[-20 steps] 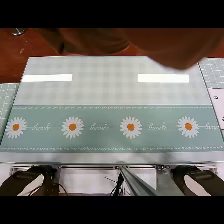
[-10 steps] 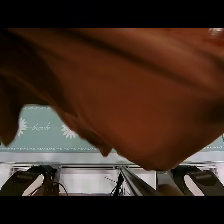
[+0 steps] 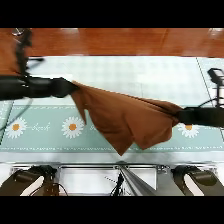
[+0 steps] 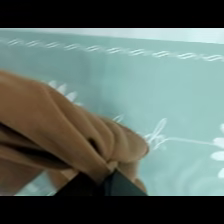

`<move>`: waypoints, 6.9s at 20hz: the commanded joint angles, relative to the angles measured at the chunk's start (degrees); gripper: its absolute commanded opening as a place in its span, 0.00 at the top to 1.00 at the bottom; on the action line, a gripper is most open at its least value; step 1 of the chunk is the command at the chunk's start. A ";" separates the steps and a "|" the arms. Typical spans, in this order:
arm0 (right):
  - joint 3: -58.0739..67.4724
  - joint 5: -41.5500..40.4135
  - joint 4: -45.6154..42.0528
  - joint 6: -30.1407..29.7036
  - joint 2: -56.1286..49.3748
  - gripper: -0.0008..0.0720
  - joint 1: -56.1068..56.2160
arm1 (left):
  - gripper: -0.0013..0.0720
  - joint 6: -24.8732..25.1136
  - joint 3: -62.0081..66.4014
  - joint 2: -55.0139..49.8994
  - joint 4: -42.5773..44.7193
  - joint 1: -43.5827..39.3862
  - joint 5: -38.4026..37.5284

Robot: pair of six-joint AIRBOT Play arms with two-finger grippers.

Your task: Fold the shirts.

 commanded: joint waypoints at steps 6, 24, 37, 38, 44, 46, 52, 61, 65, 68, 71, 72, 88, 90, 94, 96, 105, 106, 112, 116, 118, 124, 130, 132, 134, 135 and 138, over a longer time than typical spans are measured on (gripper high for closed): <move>8.50 -10.80 11.56 -4.13 -29.33 0.95 -15.85 | 0.79 0.17 -4.68 -19.87 -6.16 -12.35 24.68; -21.31 -3.72 23.50 -20.96 -18.62 0.14 -41.11 | 0.02 17.84 -5.97 -30.10 -28.76 2.97 0.00; -21.29 -5.42 24.55 -21.66 -18.62 0.14 -41.11 | 0.03 2.38 21.62 -50.25 -17.33 -9.07 -1.31; -21.29 -5.31 24.55 -21.66 -18.62 0.14 -41.11 | 0.18 1.81 23.34 -51.32 -15.23 -9.22 -3.10; -21.29 -3.43 24.50 -20.74 -18.64 0.14 -40.79 | 0.94 2.32 26.93 -52.35 -11.41 -8.70 -5.64; -21.29 -3.37 22.64 -20.02 -19.08 0.14 -37.38 | 0.94 2.32 26.93 -52.35 -11.41 -8.68 -5.62; -18.91 -14.16 30.27 -18.73 -27.67 0.14 -28.15 | 0.94 2.29 26.93 -52.33 -11.65 -8.68 -7.21; 8.31 -3.21 33.48 -22.73 -34.25 0.96 -18.23 | 0.94 8.13 32.13 -45.66 -22.05 -3.32 -10.82; 42.32 -0.04 32.46 -17.86 -31.21 0.96 -18.67 | 0.94 9.46 42.58 -34.21 -29.53 4.13 -1.27; 62.73 2.49 32.48 -16.37 -27.82 0.96 -18.67 | 0.94 10.56 48.81 -24.28 -29.46 8.61 2.78; 68.83 2.80 32.37 -16.24 -18.97 0.96 -18.67 | 0.94 10.54 51.15 -14.03 -28.81 13.60 3.04; 68.83 3.02 31.69 -16.22 -15.65 0.96 -18.67 | 0.94 10.54 51.28 -10.34 -28.09 15.45 3.04; 49.24 32.24 10.12 -4.09 6.40 0.96 -18.67 | 0.94 -1.75 35.26 13.44 5.38 20.28 -8.83; 35.60 31.04 10.78 -4.55 8.79 0.96 -18.67 | 0.94 -1.44 24.39 12.31 0.61 19.10 -7.96; 8.52 15.43 8.00 -6.56 9.09 0.96 -18.67 | 0.94 1.81 7.58 4.37 -1.42 11.10 -2.64; 1.03 2.34 6.82 -6.71 4.37 0.96 -18.67 | 0.94 3.39 5.49 -2.69 -1.38 6.14 3.10; 21.57 -12.74 19.30 -7.56 -43.43 0.85 -18.73 | 0.76 2.99 19.67 -31.93 -7.30 1.53 15.41; 23.76 -12.09 22.16 -7.30 -46.34 0.48 -18.73 | 0.33 2.14 20.20 -32.72 -7.39 1.53 14.82; 27.21 7.15 12.28 -15.78 -47.76 0.14 -24.63 | 0.02 1.31 20.17 -32.72 13.42 16.37 -18.67; 7.80 7.80 12.72 -16.06 -39.39 0.14 -28.70 | 0.02 1.31 5.77 -28.17 7.76 27.36 -26.05; -3.26 4.37 17.84 -19.04 -34.67 0.14 -28.04 | 0.02 2.21 -3.21 -24.90 7.98 29.14 -22.71; -12.79 -5.18 21.05 -18.95 -32.15 0.14 -24.35 | 0.02 7.98 -17.70 -21.62 -4.35 29.83 -16.15; -12.79 -10.88 28.02 -18.36 -32.15 0.39 -24.02 | 0.02 11.45 -20.31 -21.57 -9.97 29.83 -14.75; -12.79 -12.44 30.71 -18.40 -32.15 0.39 -24.02 | 0.02 11.45 -20.31 -21.57 -9.99 29.83 -14.45; -12.79 -13.46 33.22 -19.08 -32.15 0.39 -24.00 | 0.02 11.43 -20.31 -21.57 -9.99 29.83 -14.45; -12.79 -13.62 34.07 -19.56 -32.15 0.39 -24.00 | 0.02 11.43 -20.31 -21.57 -9.99 29.83 -14.51; -12.79 -12.17 33.24 -19.65 -32.15 0.39 -24.02 | 0.02 11.41 -20.31 -21.57 -9.99 29.83 -14.95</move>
